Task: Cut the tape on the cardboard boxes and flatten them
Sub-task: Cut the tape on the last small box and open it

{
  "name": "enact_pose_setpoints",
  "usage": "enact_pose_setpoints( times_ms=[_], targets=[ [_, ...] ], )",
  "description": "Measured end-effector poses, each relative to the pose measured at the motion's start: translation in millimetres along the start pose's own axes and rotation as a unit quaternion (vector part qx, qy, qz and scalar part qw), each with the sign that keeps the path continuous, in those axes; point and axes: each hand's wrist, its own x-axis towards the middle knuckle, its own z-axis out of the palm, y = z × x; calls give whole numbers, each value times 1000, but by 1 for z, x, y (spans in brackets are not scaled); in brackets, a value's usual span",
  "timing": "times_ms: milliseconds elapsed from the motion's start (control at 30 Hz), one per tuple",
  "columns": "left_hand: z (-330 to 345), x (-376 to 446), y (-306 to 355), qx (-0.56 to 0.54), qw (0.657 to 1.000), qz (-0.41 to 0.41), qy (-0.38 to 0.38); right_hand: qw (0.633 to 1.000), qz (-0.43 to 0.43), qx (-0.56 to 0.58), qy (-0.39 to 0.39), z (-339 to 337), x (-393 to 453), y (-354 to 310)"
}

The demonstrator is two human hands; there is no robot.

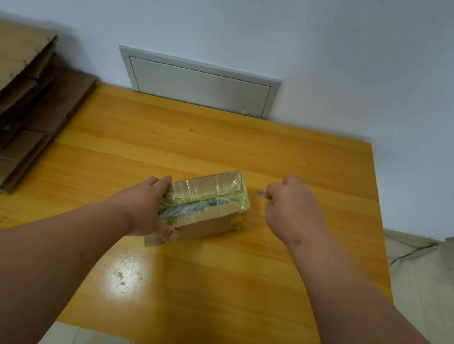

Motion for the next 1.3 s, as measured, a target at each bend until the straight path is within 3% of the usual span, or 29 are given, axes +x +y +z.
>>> enact_pose_setpoints(
  times_ms=[133, 300, 433, 667, 800, 867, 933, 1000, 1133, 1300],
  targets=[
    [-1, -2, 1, -18, 998, -53, 23, 984, 107, 123, 70, -5, 6, 4],
    [1, -5, 27, -51, 991, -107, 54, 946, 192, 256, -51, 11, 10, -32],
    [7, 1, 41, -63, 996, -56, 17, 853, 234, 454, -109, 27, 2, -52],
    [4, 0, 30, -173, 985, 10, -12, 812, 208, 540, -78, 25, 18, -55],
    [6, 3, 44, -64, 995, 67, -20, 829, 189, 522, -72, 25, 30, -54],
    [-2, 6, 48, 58, 994, 87, 36, 833, 187, 516, -72, 27, 32, -50],
    [-10, 10, 49, 178, 971, 118, 109, 828, 187, 524, -71, 30, 31, -44],
    [-17, 13, 48, 228, 948, 177, 135, 825, 189, 528, -68, 34, 31, -41],
    [-30, 26, 45, 250, 942, 223, 16, 816, 206, 537, -60, 41, 33, -35],
    [-39, 38, 50, 285, 926, 247, 15, 816, 234, 528, -21, 43, 32, -23]
  ],
)
